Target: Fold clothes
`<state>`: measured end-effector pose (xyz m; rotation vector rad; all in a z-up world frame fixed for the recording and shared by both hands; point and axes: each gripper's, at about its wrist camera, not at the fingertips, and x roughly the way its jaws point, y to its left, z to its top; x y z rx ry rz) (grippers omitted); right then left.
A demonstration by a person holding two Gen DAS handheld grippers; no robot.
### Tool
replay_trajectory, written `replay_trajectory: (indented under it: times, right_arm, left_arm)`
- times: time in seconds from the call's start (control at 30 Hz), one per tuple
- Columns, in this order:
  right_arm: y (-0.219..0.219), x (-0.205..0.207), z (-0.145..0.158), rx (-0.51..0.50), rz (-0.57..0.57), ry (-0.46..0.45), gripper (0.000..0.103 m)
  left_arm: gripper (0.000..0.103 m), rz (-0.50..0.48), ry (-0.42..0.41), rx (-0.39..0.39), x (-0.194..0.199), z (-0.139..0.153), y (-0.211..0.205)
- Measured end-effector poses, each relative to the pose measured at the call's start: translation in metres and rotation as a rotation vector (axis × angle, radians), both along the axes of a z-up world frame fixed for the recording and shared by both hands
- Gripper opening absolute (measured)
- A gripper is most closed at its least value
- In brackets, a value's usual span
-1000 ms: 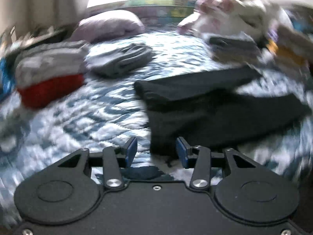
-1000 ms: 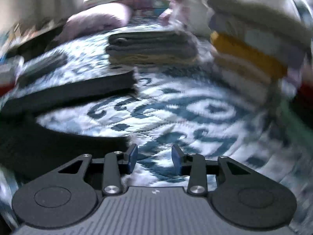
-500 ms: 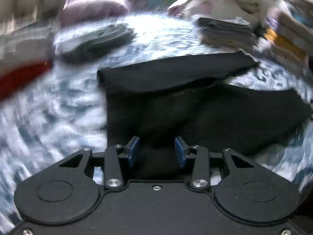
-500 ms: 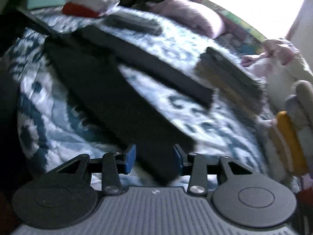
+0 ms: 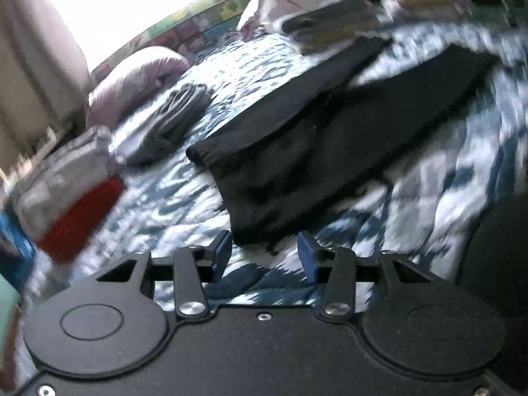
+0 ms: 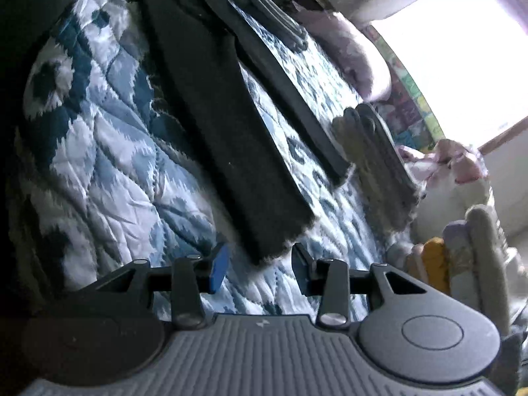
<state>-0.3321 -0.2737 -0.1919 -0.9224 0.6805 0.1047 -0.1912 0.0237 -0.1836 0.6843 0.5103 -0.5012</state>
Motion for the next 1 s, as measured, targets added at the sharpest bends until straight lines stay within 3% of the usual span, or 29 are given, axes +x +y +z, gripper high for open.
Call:
replay_trajectory:
  times: [0.13,0.4,0.47,0.5,0.53,0.6,0.63,0.73,0.8,1.0]
  right_arm:
    - [0.010,-0.001,-0.015,-0.120,0.061,-0.025,0.045]
    - [0.011,0.003,-0.030,-0.189,0.102,-0.067,0.039]
    - [0.010,0.004,-0.030,-0.189,0.097,-0.068,0.033]
    - [0.010,0.005,-0.030,-0.180,0.090,-0.064,0.018]
    - [0.008,0.008,-0.029,-0.170,0.078,-0.055,0.004]
    - [0.004,0.013,-0.024,-0.127,0.054,-0.043,0.004]
    - [0.001,0.015,-0.020,-0.099,0.042,-0.039,0.004]
    - [-0.006,0.021,0.004,-0.014,0.008,-0.045,0.004]
    - [-0.015,0.031,0.021,0.039,-0.014,-0.044,0.004]
    - [-0.041,0.084,0.068,0.133,-0.056,-0.023,0.004]
  left_arm:
    - [0.043,-0.081,-0.083,0.158,-0.002,-0.018,-0.008]
    - [0.043,-0.154,-0.194,0.270,0.012,-0.030,-0.016]
    - [0.043,-0.170,-0.212,0.297,0.017,-0.032,-0.018]
    - [0.039,-0.180,-0.208,0.306,0.018,-0.031,-0.019]
    - [0.024,-0.190,-0.203,0.314,0.019,-0.031,-0.020]
    - [0.016,-0.198,-0.199,0.327,0.017,-0.027,-0.023]
    - [0.009,-0.197,-0.189,0.313,0.018,-0.022,-0.023]
    - [0.006,-0.170,-0.139,0.212,0.027,-0.002,-0.019]
    - [0.005,-0.139,-0.091,0.108,0.040,0.014,-0.015]
    - [0.005,-0.068,-0.011,-0.091,0.076,0.052,-0.015]
